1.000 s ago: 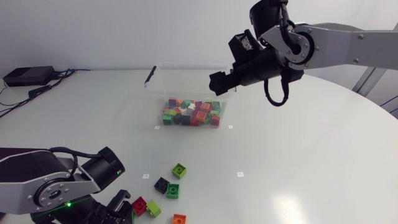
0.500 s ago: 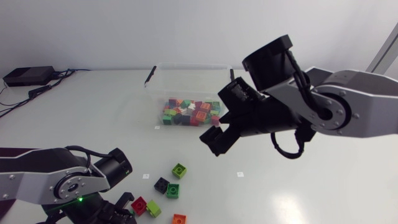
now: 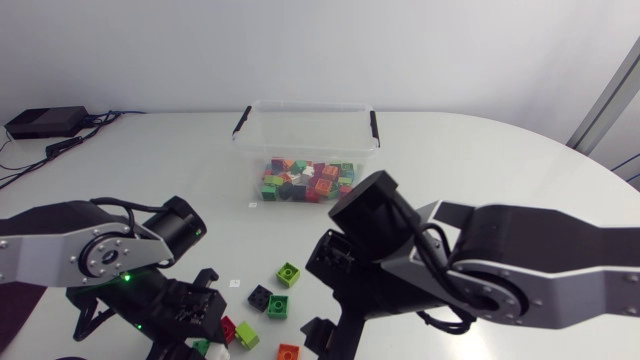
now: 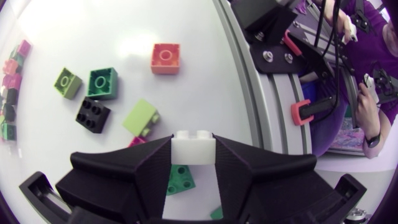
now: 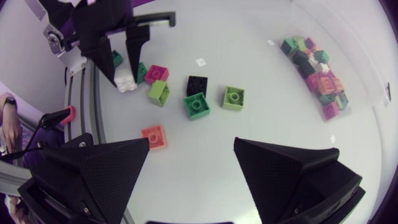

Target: Place the duplo bricks in the container

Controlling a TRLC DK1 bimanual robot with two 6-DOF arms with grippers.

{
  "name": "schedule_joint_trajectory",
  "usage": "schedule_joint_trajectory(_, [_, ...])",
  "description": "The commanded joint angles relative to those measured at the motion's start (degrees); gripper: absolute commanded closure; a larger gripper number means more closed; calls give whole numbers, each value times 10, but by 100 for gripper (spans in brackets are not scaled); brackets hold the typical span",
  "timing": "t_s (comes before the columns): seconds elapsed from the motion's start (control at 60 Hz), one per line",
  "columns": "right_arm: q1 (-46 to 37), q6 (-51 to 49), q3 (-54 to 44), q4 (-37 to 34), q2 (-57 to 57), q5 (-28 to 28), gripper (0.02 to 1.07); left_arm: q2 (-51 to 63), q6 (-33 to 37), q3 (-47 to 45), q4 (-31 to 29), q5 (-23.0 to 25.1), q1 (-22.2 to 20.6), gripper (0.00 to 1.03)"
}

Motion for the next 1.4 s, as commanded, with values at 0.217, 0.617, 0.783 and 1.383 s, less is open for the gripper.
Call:
schedule_joint_trajectory(0.217, [51,-13,26,-4,99,18,10,12,-81,91,15,39,45,76])
schedule_joint_trajectory(0.617, [98,-8,82,-26,180,53,10,59,-233,188,111,44,91,76])
schedule_joint_trajectory(0.783, [105,-11,98,-35,206,62,12,67,-259,223,118,44,112,76])
schedule_joint_trajectory(1.383, [111,-37,159,-108,250,69,21,69,-309,276,144,44,145,76])
